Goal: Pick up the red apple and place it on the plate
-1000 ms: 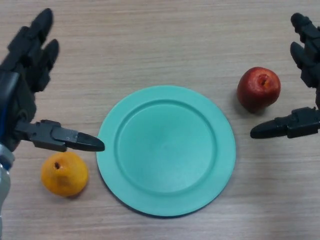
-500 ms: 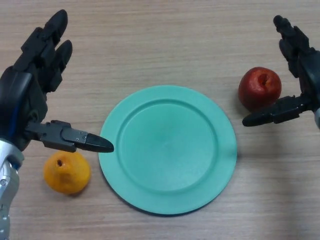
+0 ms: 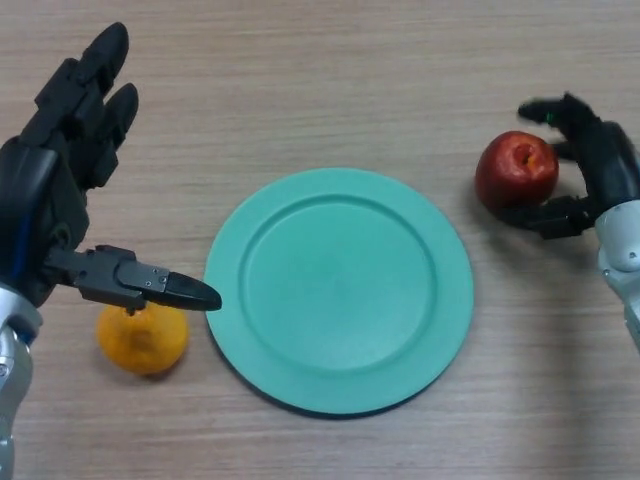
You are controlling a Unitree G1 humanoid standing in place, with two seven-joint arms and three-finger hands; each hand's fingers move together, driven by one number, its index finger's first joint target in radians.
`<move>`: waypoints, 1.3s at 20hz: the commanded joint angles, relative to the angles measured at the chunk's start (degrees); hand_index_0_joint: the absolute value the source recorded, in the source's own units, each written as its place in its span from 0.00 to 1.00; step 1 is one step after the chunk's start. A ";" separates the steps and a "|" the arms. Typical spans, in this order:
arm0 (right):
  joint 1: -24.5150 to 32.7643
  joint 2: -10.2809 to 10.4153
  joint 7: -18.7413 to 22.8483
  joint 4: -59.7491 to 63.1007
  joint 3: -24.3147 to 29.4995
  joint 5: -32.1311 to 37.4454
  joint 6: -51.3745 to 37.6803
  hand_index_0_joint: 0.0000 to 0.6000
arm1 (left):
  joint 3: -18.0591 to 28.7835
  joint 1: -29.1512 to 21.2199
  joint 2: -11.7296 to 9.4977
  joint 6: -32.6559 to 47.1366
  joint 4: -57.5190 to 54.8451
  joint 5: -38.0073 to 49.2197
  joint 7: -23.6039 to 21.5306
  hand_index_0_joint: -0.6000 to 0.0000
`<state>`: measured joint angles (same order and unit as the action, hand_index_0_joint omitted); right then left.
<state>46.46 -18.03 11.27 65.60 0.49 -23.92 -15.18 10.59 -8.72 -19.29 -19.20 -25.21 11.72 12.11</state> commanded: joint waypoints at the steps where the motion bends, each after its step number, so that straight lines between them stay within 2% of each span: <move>1: 5.31 -1.31 3.86 -1.27 0.90 0.72 -6.01 1.00 | 4.95 -2.07 -2.53 6.23 -2.17 -1.09 -0.94 1.00; 5: 5.70 -2.29 2.45 -2.76 0.79 -0.13 -5.93 1.00 | 5.72 -3.40 -2.52 8.55 -0.10 -0.98 -2.76 1.00; 7: 5.84 -2.38 0.11 -6.99 2.17 2.10 -6.26 1.00 | 5.39 -3.06 -2.60 9.24 -0.01 -1.04 -3.25 1.00; 9: 3.91 -1.62 -2.99 -15.14 2.41 4.42 -3.67 1.00 | 5.29 -2.97 -2.81 8.53 -0.07 -0.53 -3.20 1.00; 10: 0.49 0.20 -6.97 -24.76 2.33 7.15 1.89 1.00 | 5.30 -3.44 -2.98 8.35 -0.03 -0.34 -3.46 1.00; 11: -0.86 0.97 -8.04 -29.14 2.12 7.94 4.60 1.00 | 5.29 -3.61 -3.09 8.06 -0.11 -0.21 -3.53 1.00; 12: -4.20 3.32 -9.98 -38.69 0.96 9.75 11.01 1.00 | 5.33 -3.46 -3.05 7.76 -0.51 0.10 -3.78 1.00; 13: -5.68 4.59 -11.00 -42.67 0.45 10.86 13.81 1.00 | 5.48 -3.29 -2.97 7.85 -0.76 0.24 -3.92 1.00; 14: -9.03 6.15 -10.89 -50.82 -2.87 15.52 19.50 1.00 | 6.16 -3.30 -3.04 8.67 -0.81 0.22 -4.65 1.00; 15: -10.36 6.51 -10.22 -53.61 -4.72 17.34 21.25 1.00 | 6.30 -3.26 -3.06 9.23 -0.65 0.04 -4.98 1.00; 16: -13.40 6.90 -8.80 -57.18 -9.23 15.84 23.94 1.00 | 6.33 -3.22 -2.85 12.56 0.47 -1.33 -6.33 1.00; 18: -17.16 7.08 -6.89 -59.34 -14.45 13.70 26.65 1.00 | 5.98 -3.17 -3.09 14.55 1.45 -2.01 -7.06 1.00; 21: -19.93 7.14 -5.79 -60.76 -17.48 12.60 28.12 1.00 | 6.24 -2.98 -3.33 11.86 0.49 0.07 -6.42 1.00; 22: -21.30 7.14 -5.78 -63.49 -18.12 14.58 30.75 1.00 | 6.41 -2.56 -3.18 11.92 0.33 0.52 -6.39 1.00; 25: -23.84 7.15 -8.19 -68.29 -18.19 17.83 35.56 1.00 | 6.25 -2.12 -3.26 10.03 0.11 1.30 -5.80 1.00; 26: -24.15 7.15 -8.37 -69.25 -18.10 18.89 37.03 0.92 | 6.11 -2.16 -3.16 9.81 0.17 1.43 -5.49 1.00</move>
<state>20.27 -10.71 1.89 -0.14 -20.78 -5.45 26.40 12.37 -9.14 -19.94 -14.83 -21.65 12.37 7.09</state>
